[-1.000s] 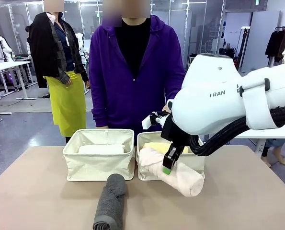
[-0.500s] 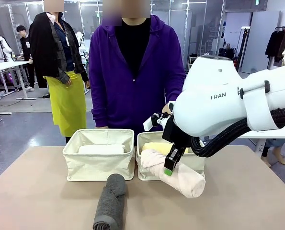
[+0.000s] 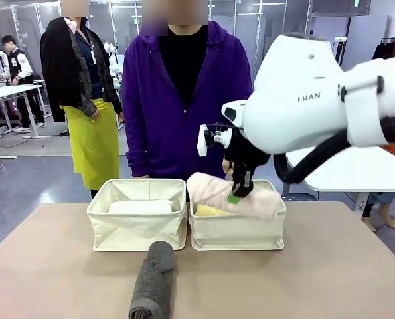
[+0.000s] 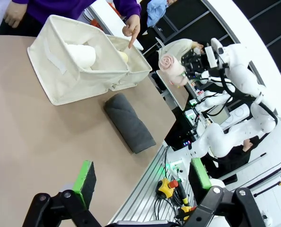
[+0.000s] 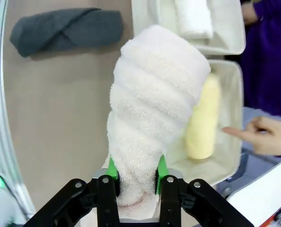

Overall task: Divide the towels into two baskets.
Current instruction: Pick up one hotel-folded towel from the bottom of the table and place it in the Fabric basket indicated by the person.

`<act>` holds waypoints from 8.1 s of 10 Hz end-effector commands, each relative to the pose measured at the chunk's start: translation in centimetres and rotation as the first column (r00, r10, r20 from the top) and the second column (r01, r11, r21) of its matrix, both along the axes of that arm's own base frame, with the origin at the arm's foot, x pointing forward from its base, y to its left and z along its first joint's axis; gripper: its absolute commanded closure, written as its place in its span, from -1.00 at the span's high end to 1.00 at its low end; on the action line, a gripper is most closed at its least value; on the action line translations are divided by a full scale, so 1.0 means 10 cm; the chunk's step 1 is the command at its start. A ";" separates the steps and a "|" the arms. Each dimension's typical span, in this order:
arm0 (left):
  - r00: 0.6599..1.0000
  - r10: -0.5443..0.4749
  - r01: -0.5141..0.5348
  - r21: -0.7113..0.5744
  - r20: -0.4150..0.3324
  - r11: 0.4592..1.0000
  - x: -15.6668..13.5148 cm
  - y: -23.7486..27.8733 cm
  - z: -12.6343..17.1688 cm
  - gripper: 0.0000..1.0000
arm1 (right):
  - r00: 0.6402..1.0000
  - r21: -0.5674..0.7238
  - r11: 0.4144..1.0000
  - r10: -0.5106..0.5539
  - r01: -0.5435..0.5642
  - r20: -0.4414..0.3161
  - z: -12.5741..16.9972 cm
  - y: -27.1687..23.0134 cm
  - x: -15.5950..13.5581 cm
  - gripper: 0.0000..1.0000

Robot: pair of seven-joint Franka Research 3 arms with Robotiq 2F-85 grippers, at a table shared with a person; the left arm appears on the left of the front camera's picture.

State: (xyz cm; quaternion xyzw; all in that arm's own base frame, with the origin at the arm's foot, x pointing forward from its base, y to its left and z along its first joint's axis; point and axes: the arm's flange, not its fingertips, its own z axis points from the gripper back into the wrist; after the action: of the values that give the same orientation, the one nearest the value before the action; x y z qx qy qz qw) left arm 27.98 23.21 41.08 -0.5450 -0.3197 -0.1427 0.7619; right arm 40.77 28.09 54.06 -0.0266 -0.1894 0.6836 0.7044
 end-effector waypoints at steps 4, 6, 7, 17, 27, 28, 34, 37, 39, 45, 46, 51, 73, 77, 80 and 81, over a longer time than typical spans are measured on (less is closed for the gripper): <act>1.000 -0.009 0.009 -0.003 0.009 1.000 -0.05 0.01 0.02 1.00 | 0.979 -0.058 0.981 0.188 -0.184 0.084 -0.29 -0.05 0.85 -0.31; 1.000 -0.009 0.009 -0.003 0.009 1.000 -0.05 0.01 0.02 1.00 | 0.978 -0.078 0.979 0.194 -0.188 0.074 -0.42 -0.06 0.99 -0.31; 1.000 -0.009 0.009 -0.003 0.009 1.000 -0.05 0.01 0.02 1.00 | 0.979 -0.103 0.979 0.185 -0.177 0.084 -0.50 -0.08 1.07 -0.31; 1.000 -0.009 0.009 -0.003 0.009 1.000 -0.05 0.01 0.02 1.00 | 0.986 -0.128 0.979 0.163 -0.157 0.040 -0.65 -0.11 1.16 1.00; 1.000 -0.009 0.009 -0.003 0.009 1.000 -0.05 0.01 0.02 1.00 | 0.981 -0.118 0.976 0.188 -0.182 0.042 -0.71 -0.12 1.19 1.00; 1.000 -0.009 0.009 -0.003 0.009 1.000 -0.05 0.01 0.02 1.00 | 0.981 -0.118 0.976 0.188 -0.182 0.042 -0.71 -0.12 1.19 1.00; 1.000 -0.009 0.009 -0.003 0.009 1.000 -0.05 0.01 0.02 1.00 | 0.999 0.062 0.997 -0.033 0.035 -0.043 -0.17 -0.40 0.59 1.00; 1.000 -0.009 0.009 -0.003 0.009 1.000 -0.05 0.01 0.02 1.00 | 0.907 0.289 0.889 -0.252 0.354 -0.336 -0.08 -1.47 0.25 1.00; 1.000 -0.009 0.009 -0.003 0.009 1.000 -0.05 0.01 0.02 1.00 | 0.815 0.383 0.766 -0.303 0.517 -0.494 -0.11 -2.25 0.14 1.00; 1.000 -0.009 0.009 -0.003 0.009 1.000 -0.05 0.01 0.02 1.00 | 0.400 0.363 0.207 -0.175 0.908 -0.900 -0.86 -4.42 -0.58 1.00; 1.000 -0.009 0.009 -0.003 0.009 1.000 -0.05 0.01 0.02 1.00 | 0.370 0.359 0.101 -0.143 0.928 -0.918 -1.04 -4.67 -0.81 1.00; 1.000 -0.009 0.009 -0.003 0.009 1.000 -0.05 0.01 0.02 1.00 | 0.274 0.278 -0.036 -0.091 0.960 -0.958 -1.45 -4.99 -1.14 1.00; 0.939 -0.086 0.227 0.413 -0.333 0.882 0.63 -2.66 -0.14 1.00 | 0.284 0.289 -0.047 -0.092 0.956 -0.955 -1.49 -5.09 -1.30 1.00; 0.915 0.000 0.227 0.515 -0.403 0.827 0.68 -3.34 -0.28 1.00 | 0.284 0.289 -0.047 -0.092 0.956 -0.955 -1.49 -5.09 -1.30 1.00; 0.892 0.191 0.123 0.625 -0.411 0.771 0.73 -3.82 -0.45 1.00 | 0.284 0.289 -0.047 -0.092 0.956 -0.955 -1.49 -5.09 -1.30 1.00; 0.895 0.213 0.110 0.657 -0.393 0.746 0.74 -3.94 -0.47 1.00 | 0.284 0.289 -0.047 -0.092 0.956 -0.955 -1.49 -5.09 -1.30 1.00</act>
State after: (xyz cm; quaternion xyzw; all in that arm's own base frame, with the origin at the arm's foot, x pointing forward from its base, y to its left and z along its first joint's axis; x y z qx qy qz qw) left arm 37.81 -15.62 37.59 -0.2826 -0.0800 -0.1127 0.9492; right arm 28.04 -22.81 38.89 0.5549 -0.2030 -0.0297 0.8062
